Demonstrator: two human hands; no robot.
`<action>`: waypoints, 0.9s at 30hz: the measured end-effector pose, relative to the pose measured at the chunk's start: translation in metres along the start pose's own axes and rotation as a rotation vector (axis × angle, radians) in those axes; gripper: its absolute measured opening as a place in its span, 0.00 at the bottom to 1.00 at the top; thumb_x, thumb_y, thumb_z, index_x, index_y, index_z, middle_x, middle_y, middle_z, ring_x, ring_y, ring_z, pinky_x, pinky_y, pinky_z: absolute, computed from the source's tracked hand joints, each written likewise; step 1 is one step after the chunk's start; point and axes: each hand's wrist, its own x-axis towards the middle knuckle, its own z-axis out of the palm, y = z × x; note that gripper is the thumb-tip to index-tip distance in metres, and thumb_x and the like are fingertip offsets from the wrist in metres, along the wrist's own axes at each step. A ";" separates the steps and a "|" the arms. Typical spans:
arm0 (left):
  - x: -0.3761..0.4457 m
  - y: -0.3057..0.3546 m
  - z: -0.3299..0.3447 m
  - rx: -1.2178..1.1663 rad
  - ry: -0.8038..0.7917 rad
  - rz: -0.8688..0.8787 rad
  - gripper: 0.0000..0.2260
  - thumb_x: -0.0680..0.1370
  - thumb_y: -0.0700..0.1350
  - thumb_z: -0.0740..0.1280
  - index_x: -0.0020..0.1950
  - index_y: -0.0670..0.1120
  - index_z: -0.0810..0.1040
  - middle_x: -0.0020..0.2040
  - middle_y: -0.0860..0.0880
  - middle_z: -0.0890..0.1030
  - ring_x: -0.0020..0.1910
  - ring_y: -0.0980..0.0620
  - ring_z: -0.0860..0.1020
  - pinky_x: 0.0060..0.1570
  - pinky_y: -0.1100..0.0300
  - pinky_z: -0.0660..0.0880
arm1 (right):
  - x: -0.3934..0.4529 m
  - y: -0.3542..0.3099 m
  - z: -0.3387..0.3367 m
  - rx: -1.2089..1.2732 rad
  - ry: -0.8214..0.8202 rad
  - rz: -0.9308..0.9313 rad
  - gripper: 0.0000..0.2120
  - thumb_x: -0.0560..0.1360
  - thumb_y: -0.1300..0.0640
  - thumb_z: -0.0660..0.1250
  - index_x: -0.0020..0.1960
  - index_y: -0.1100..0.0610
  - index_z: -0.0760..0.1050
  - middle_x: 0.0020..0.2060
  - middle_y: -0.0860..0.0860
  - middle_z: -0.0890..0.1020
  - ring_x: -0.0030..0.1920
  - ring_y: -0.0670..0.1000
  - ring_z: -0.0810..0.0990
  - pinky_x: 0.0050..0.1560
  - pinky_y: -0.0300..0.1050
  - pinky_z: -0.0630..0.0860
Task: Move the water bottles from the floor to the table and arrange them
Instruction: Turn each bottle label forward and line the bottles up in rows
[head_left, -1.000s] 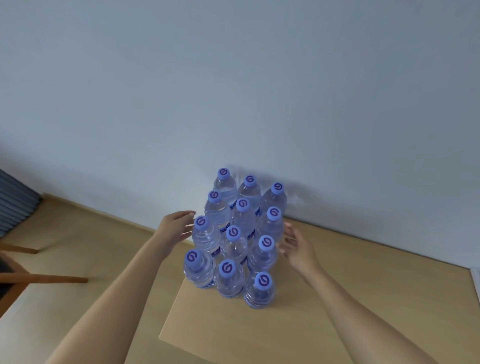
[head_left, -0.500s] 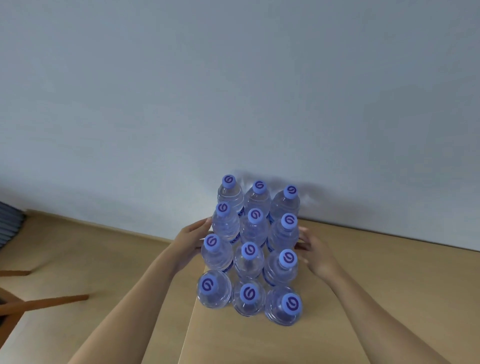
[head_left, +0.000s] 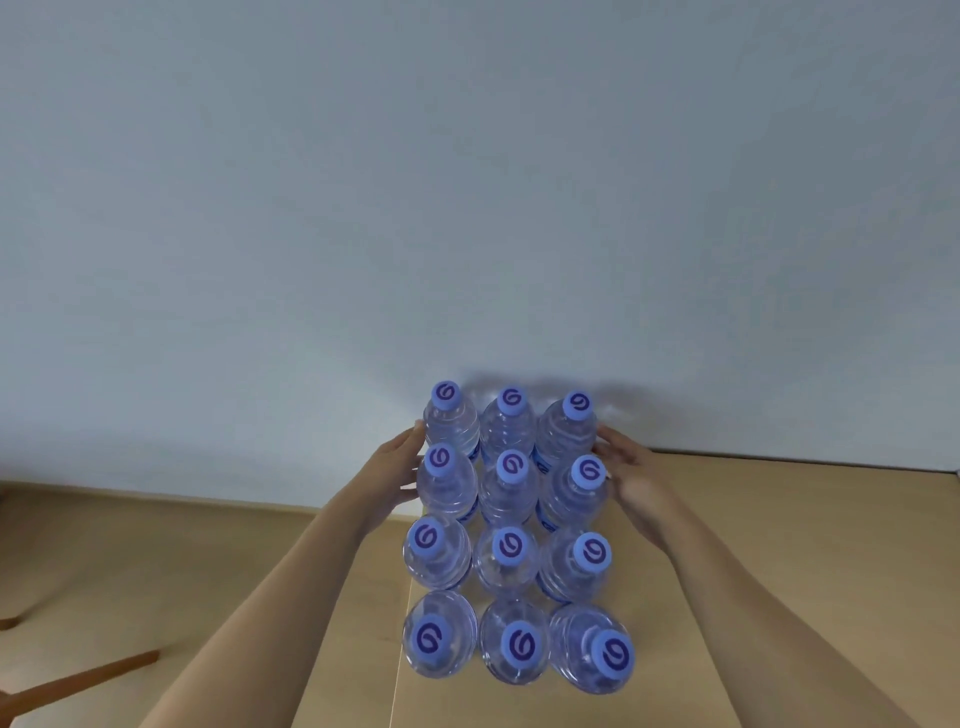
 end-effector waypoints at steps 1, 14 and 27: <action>0.002 -0.001 0.001 -0.005 0.008 0.002 0.22 0.80 0.63 0.55 0.65 0.52 0.75 0.53 0.47 0.84 0.55 0.46 0.81 0.59 0.48 0.76 | 0.001 0.000 0.002 0.002 0.018 -0.006 0.22 0.77 0.63 0.68 0.68 0.48 0.71 0.63 0.51 0.79 0.62 0.51 0.78 0.65 0.55 0.74; -0.009 -0.006 0.004 -0.041 0.083 0.048 0.19 0.79 0.61 0.60 0.61 0.50 0.76 0.54 0.48 0.82 0.54 0.49 0.79 0.56 0.50 0.76 | -0.014 0.012 0.022 0.090 0.235 0.035 0.15 0.77 0.59 0.65 0.63 0.51 0.76 0.55 0.52 0.83 0.55 0.52 0.81 0.59 0.53 0.78; -0.111 -0.081 0.021 -0.081 0.261 0.132 0.18 0.80 0.57 0.62 0.65 0.48 0.73 0.58 0.49 0.80 0.58 0.50 0.78 0.61 0.49 0.75 | -0.117 0.055 0.027 0.127 0.318 -0.056 0.10 0.80 0.55 0.63 0.57 0.58 0.78 0.51 0.53 0.83 0.53 0.53 0.81 0.53 0.48 0.77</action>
